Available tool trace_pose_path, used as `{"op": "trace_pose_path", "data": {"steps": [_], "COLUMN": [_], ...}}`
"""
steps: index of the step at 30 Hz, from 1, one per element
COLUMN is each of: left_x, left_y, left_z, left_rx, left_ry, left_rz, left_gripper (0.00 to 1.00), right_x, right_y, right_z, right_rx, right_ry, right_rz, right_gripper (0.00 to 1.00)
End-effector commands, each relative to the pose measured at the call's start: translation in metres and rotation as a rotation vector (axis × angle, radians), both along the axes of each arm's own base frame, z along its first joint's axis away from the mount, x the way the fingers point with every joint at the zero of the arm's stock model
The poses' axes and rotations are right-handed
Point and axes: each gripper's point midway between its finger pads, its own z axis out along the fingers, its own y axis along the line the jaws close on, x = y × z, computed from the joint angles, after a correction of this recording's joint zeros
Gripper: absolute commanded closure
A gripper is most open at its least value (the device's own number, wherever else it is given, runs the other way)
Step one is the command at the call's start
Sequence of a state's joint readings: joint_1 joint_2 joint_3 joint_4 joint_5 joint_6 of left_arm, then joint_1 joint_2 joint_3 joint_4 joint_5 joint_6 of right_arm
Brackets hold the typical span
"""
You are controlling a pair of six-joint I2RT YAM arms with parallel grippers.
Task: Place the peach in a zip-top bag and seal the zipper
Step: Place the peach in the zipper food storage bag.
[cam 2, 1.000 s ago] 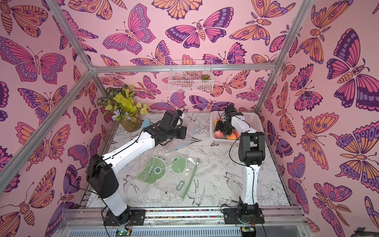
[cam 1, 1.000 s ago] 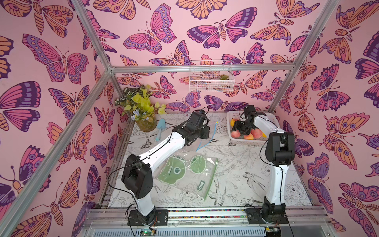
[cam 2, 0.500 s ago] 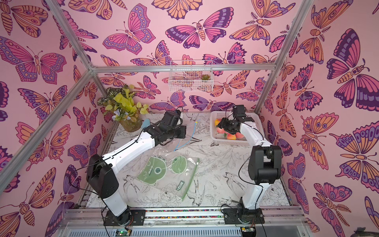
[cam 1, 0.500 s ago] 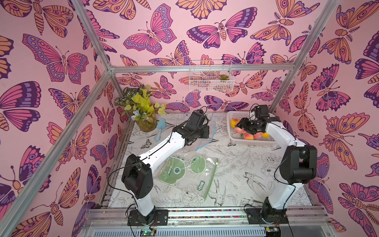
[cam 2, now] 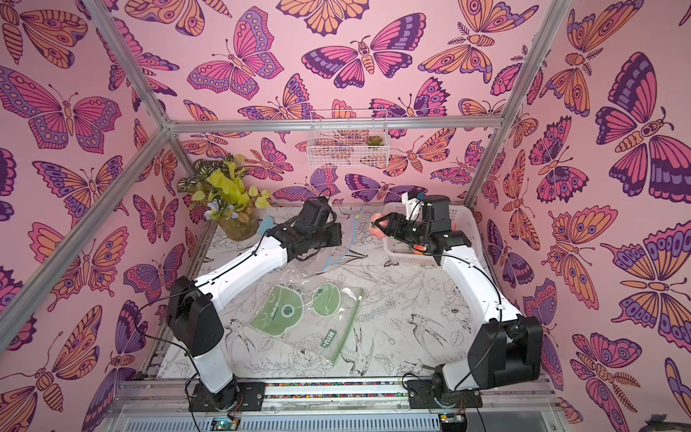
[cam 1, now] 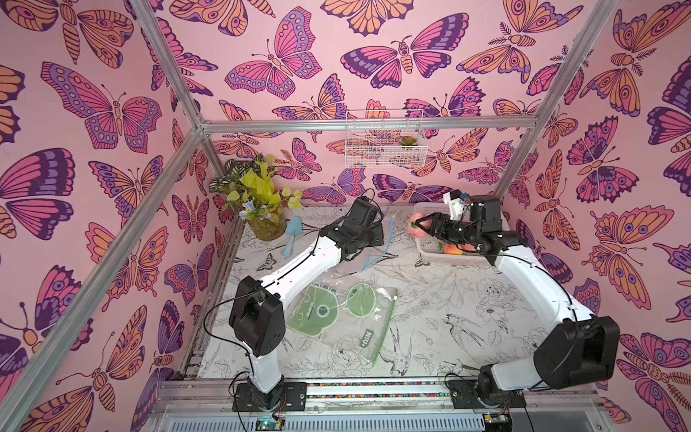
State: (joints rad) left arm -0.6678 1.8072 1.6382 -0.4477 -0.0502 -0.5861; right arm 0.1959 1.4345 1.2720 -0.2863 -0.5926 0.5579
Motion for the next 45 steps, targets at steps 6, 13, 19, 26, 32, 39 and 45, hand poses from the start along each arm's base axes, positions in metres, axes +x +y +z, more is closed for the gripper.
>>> {"op": "trace_pose_path", "data": {"steps": [6,13,19,26,32,39,45], "left_x": [0.011,0.008,0.001,-0.001,-0.004,-0.005,-0.006], "left_y": [-0.007,-0.010,-0.016,-0.022,-0.033,-0.033,-0.031], "left_z": [0.004,0.009,0.019,0.026,0.032,0.029,0.032], "left_rx": [-0.029,-0.046,-0.079,-0.096,-0.135,-0.136,-0.124], "left_ry": [0.002,0.004,-0.001,-0.022,-0.033,-0.027,-0.043], "left_rz": [0.013,-0.008,-0.053,-0.096,-0.159,-0.164,-0.170], "left_gripper": [1.00,1.00,1.00,1.00,1.00,1.00,1.00], "right_x": [-0.011,0.003,0.015,0.014,0.010,0.008,0.006], "right_y": [0.059,0.070,0.068,0.056,0.060,0.064,0.071], "right_z": [0.010,-0.019,-0.048,-0.078,-0.079,-0.074,-0.063], "right_rx": [0.092,0.071,0.029,-0.135,-0.237,-0.253,-0.228], "right_ry": [-0.023,0.039,0.094,0.147,0.128,0.113,0.080], "right_rz": [0.122,0.097,0.048,-0.020,-0.016,-0.009,0.033], "right_gripper": [0.40,0.41,0.41,0.41,0.37,0.29,0.17]}}
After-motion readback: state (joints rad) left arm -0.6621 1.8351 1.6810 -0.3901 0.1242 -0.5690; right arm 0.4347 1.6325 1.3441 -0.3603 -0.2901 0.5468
